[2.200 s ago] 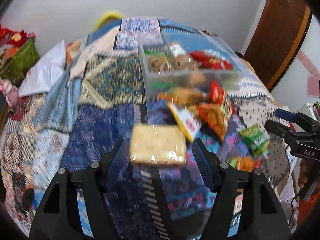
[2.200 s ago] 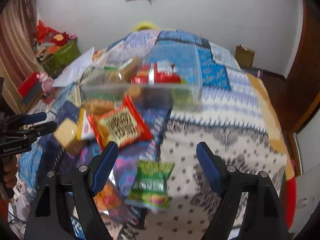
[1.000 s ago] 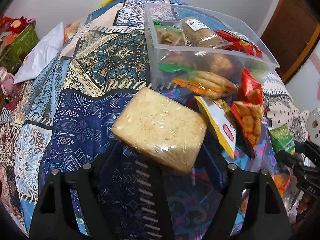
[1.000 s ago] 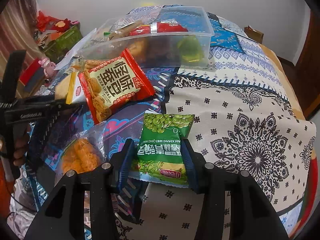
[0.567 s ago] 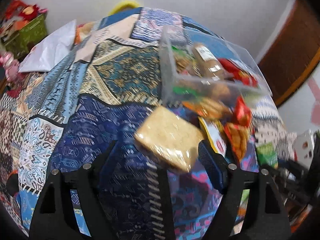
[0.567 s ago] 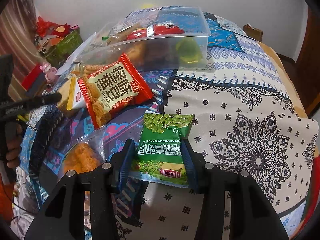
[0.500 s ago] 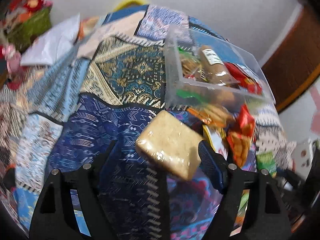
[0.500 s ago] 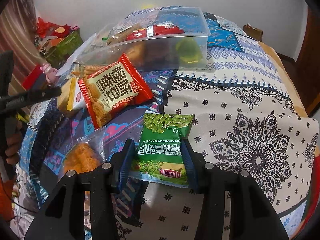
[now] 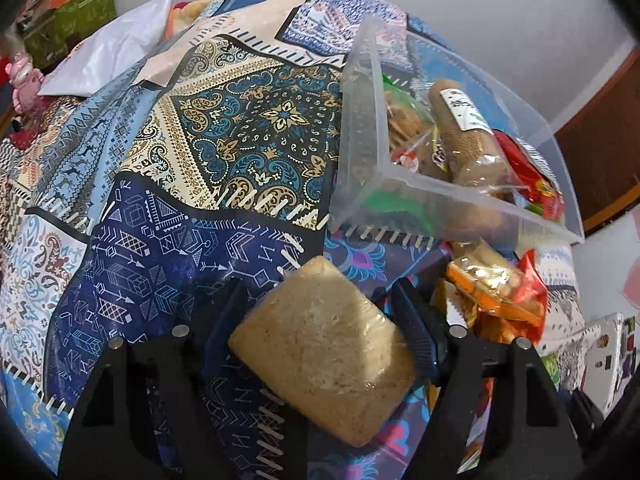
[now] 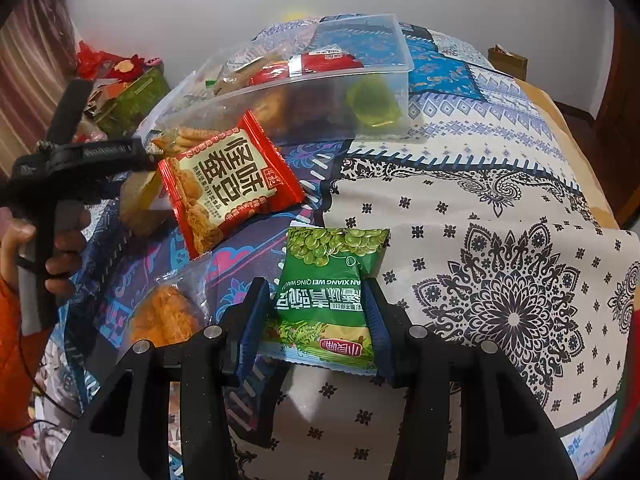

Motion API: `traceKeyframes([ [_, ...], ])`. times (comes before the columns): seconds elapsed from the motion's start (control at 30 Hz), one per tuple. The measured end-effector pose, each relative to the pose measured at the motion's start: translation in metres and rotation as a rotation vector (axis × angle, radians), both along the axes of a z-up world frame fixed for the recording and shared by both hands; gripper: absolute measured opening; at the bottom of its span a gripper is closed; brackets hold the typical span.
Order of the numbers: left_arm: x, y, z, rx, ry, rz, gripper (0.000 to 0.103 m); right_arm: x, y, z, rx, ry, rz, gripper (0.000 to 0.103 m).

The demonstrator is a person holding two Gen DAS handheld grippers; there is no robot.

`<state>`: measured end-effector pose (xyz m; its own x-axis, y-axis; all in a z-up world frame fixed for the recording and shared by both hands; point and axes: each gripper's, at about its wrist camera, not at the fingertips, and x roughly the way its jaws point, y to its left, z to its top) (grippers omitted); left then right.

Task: Organize snacks
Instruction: 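Lift the square cracker pack with left tool while right tool lifts green pea bag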

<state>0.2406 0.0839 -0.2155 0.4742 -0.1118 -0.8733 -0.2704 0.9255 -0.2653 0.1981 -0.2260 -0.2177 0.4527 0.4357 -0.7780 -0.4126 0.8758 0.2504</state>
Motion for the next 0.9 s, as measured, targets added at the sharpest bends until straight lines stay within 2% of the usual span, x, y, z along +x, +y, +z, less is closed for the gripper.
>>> traceKeyframes([
  [0.07, -0.007, 0.000, 0.000, 0.010, -0.011, -0.029, 0.074, 0.000, 0.000, 0.000, 0.002, 0.001, 0.001, 0.044],
  [0.3, -0.040, -0.019, 0.008, 0.113, -0.069, -0.248, 0.073, 0.001, 0.000, -0.001, -0.004, -0.002, 0.001, 0.044],
  [0.4, -0.054, -0.027, 0.012, 0.144, -0.084, -0.304, 0.073, 0.001, 0.001, 0.000, -0.008, -0.003, 0.000, 0.044],
  [0.53, -0.064, -0.029, 0.020, 0.186, -0.056, -0.248, 0.074, 0.001, 0.002, 0.000, -0.011, -0.002, -0.006, 0.044],
  [0.73, -0.076, -0.027, 0.023, 0.149, -0.001, -0.136, 0.076, -0.003, -0.003, 0.002, -0.007, -0.006, -0.019, 0.044],
  [0.87, -0.089, -0.030, 0.030, 0.165, -0.026, -0.090, 0.077, -0.007, -0.008, 0.003, -0.005, -0.013, -0.023, 0.044],
  [0.9, -0.091, -0.030, 0.032, 0.167, -0.029, -0.082, 0.079, -0.008, -0.009, 0.003, -0.005, -0.014, -0.025, 0.044],
])
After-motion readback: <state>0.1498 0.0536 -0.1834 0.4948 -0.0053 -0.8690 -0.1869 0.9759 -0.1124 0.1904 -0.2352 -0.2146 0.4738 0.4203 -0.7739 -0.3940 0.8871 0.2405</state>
